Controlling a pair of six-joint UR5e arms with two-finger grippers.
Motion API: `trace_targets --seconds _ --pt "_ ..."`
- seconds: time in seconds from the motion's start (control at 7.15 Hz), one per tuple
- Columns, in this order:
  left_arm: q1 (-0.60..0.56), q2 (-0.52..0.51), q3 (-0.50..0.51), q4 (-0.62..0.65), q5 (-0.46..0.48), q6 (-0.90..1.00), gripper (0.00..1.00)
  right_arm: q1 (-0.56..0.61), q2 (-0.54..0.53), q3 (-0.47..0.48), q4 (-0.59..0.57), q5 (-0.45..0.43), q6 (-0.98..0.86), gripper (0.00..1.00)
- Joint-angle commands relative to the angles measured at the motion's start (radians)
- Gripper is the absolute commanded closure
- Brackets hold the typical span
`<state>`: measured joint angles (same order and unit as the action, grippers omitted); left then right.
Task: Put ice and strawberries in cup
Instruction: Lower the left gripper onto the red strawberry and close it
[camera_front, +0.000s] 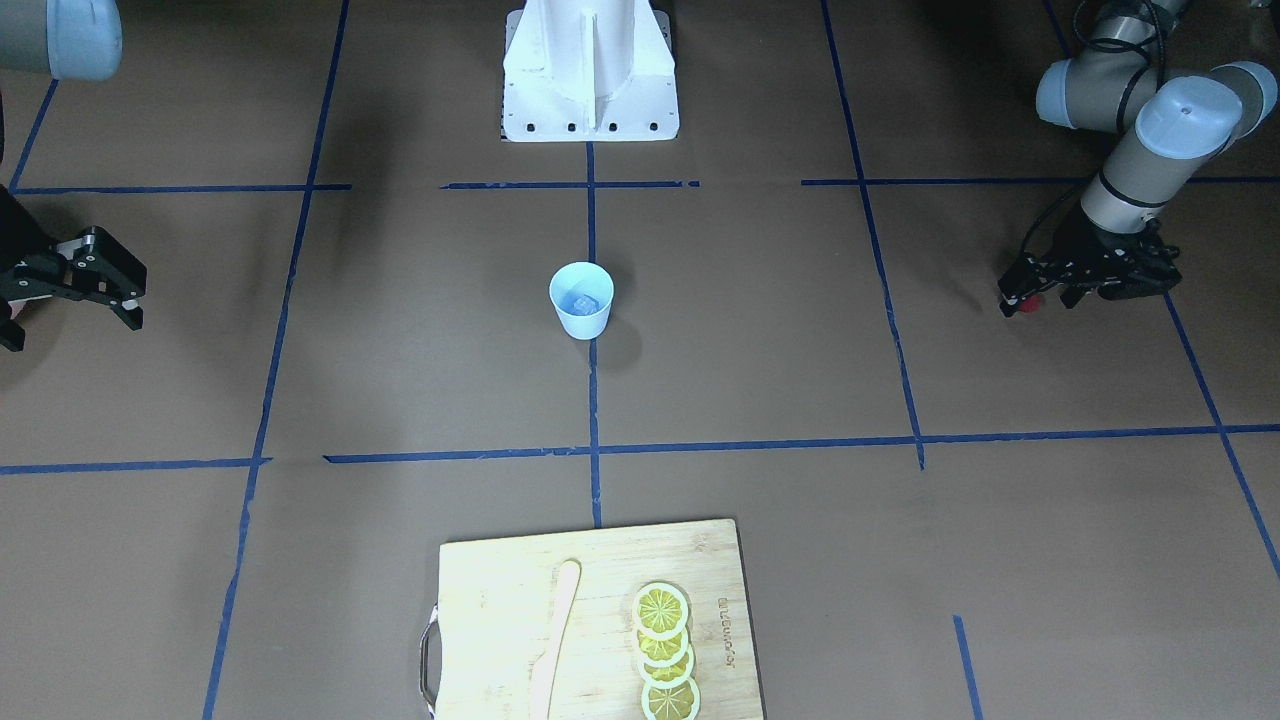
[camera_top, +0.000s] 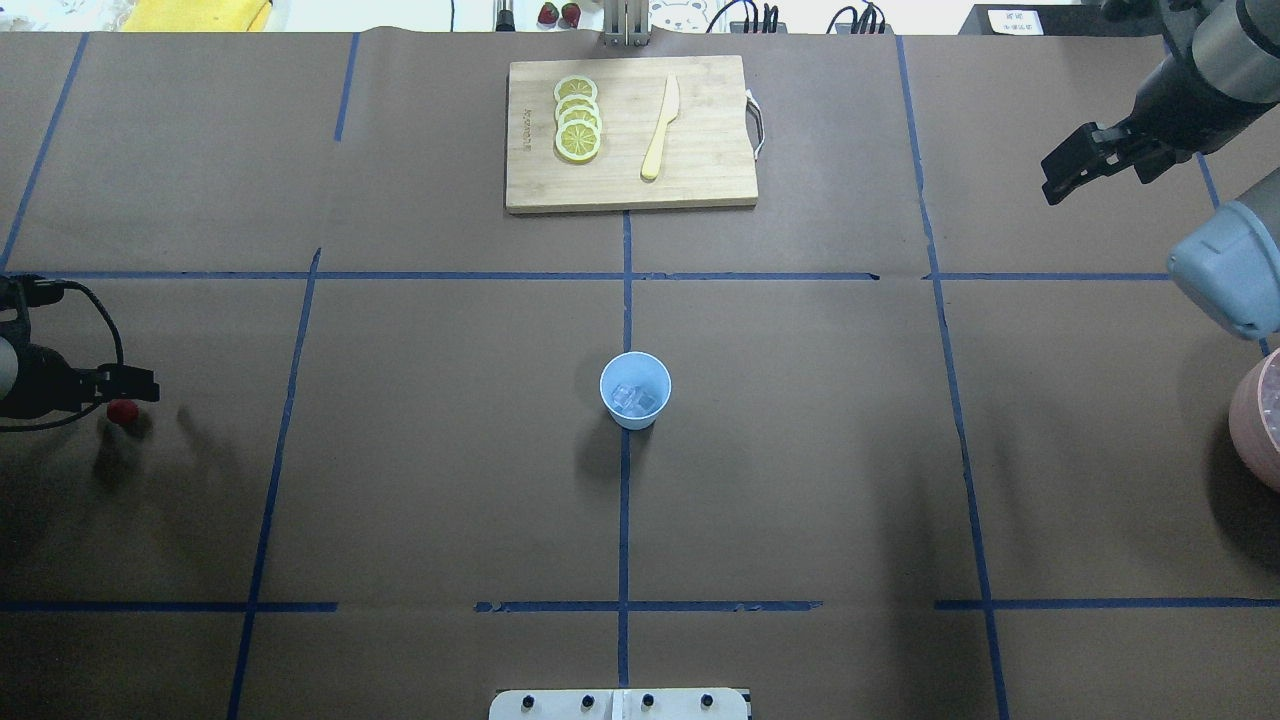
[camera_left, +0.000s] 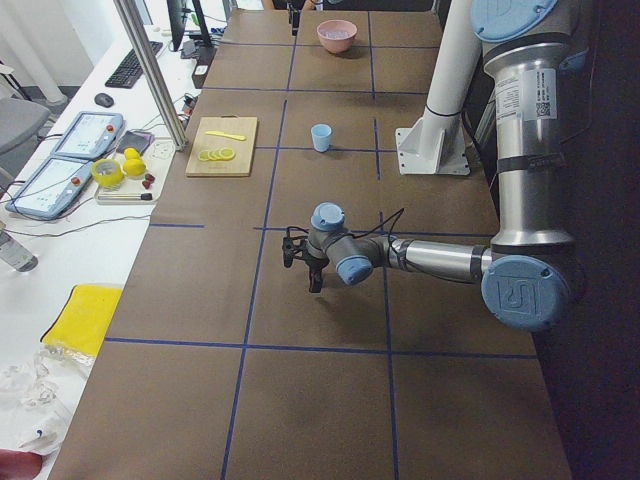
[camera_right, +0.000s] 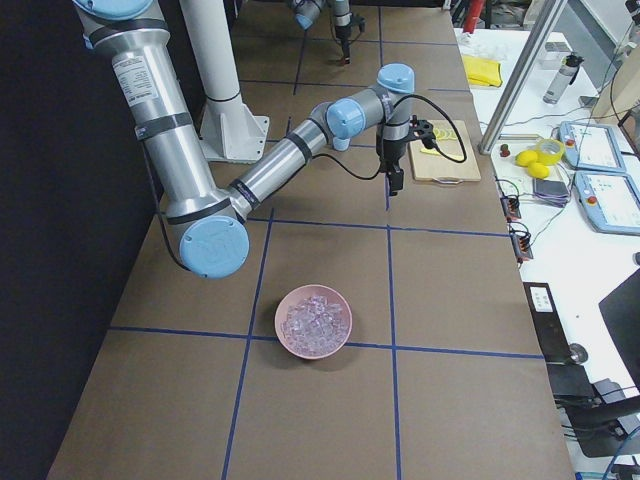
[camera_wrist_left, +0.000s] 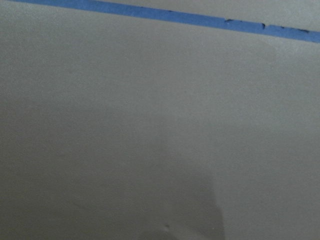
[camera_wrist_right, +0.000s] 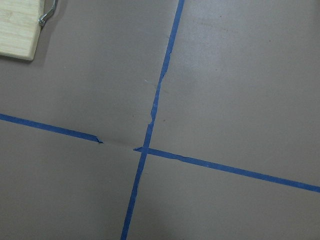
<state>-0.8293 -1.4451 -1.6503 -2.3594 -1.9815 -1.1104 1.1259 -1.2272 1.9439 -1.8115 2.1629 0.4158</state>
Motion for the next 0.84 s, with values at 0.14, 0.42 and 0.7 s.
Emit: trace_targets --seconds 0.14,0.42,0.7 --pt "0.001 0.002 -0.008 0.0 -0.002 -0.002 0.09 0.0 -0.002 0.0 0.0 0.0 0.0 0.01" --pt "0.001 0.002 -0.008 0.003 -0.002 0.0 0.12 0.0 0.0 0.0 0.0 0.0 0.0 0.01" --pt "0.001 0.002 -0.008 0.005 -0.003 -0.002 0.17 0.0 0.0 0.0 0.0 0.0 0.003 0.01"
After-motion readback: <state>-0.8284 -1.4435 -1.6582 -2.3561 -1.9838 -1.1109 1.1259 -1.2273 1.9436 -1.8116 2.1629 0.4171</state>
